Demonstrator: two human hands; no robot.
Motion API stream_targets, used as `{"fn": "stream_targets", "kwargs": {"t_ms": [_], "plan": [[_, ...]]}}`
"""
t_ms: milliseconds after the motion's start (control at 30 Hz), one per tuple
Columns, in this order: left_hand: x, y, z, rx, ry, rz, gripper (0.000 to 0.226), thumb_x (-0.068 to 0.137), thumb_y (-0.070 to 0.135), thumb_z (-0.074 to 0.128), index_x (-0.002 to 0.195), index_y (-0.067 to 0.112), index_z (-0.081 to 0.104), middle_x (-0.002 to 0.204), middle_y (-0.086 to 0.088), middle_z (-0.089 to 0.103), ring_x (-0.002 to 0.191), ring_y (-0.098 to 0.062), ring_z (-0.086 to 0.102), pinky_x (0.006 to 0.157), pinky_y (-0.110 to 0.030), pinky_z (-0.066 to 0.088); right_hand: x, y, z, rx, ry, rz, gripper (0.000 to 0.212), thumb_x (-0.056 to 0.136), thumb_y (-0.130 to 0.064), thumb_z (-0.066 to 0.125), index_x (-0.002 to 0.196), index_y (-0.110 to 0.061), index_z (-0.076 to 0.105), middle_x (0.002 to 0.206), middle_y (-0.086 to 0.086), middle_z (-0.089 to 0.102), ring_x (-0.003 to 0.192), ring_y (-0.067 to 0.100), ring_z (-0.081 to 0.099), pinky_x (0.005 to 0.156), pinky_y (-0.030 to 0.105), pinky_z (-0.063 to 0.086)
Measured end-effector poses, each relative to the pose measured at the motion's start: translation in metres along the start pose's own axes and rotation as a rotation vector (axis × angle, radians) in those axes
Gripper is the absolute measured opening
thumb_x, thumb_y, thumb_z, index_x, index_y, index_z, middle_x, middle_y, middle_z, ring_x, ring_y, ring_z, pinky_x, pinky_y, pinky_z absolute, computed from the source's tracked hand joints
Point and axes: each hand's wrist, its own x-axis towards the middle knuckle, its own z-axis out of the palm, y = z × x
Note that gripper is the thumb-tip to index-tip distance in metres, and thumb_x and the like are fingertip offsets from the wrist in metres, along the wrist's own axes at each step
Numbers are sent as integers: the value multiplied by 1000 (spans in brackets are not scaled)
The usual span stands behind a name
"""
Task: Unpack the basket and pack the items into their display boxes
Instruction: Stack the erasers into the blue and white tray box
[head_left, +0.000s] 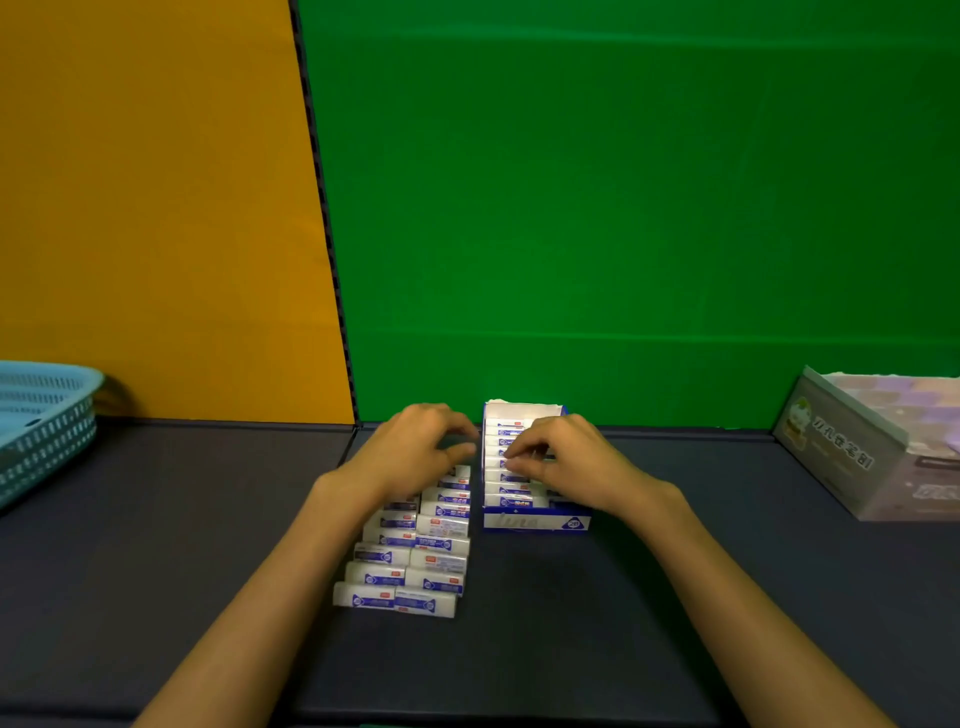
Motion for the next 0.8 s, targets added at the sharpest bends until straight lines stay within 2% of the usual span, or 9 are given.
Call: {"fn": "stream_targets", "kwargs": {"t_ms": [100, 267, 433, 600, 800], "plan": [[-9, -34, -12, 48, 10, -127, 28, 99, 33, 58, 124, 25, 65, 126, 5, 64, 116, -12, 58, 99, -37, 50, 13, -15, 7, -60, 30, -49, 19, 93, -31, 66, 108, -24, 76, 104, -9, 73, 95, 7, 59, 85, 31, 50], [-22, -75, -12, 139, -35, -244, 22, 95, 33, 62, 116, 30, 69, 122, 7, 67, 113, -15, 60, 93, -38, 51, 39, -32, 25, -163, 46, -57, 22, 95, -34, 63, 112, -26, 74, 109, -7, 73, 107, 16, 56, 91, 35, 46], [-27, -83, 0, 63, -41, -237, 12, 94, 32, 66, 103, 32, 74, 107, 15, 72, 100, -8, 64, 85, -37, 54, 56, -44, 39, -268, 6, -68, 23, 96, -33, 59, 113, -25, 73, 110, -5, 73, 107, 21, 57, 95, 36, 41], [-15, -88, -3, -11, -66, -196, 13, 88, 21, 74, 100, 24, 76, 98, 10, 74, 89, -3, 66, 86, -34, 57, 64, -49, 46, -298, -81, -39, 23, 92, -29, 64, 112, -22, 73, 104, -6, 75, 100, 17, 66, 99, 36, 43], [-5, -85, -2, -2, -76, -156, 17, 91, 12, 67, 100, 22, 77, 98, 8, 75, 87, -4, 66, 84, -33, 58, 70, -49, 48, -297, -131, -10, 20, 89, -26, 70, 108, -22, 73, 102, -6, 75, 100, 15, 67, 96, 32, 43]]}}
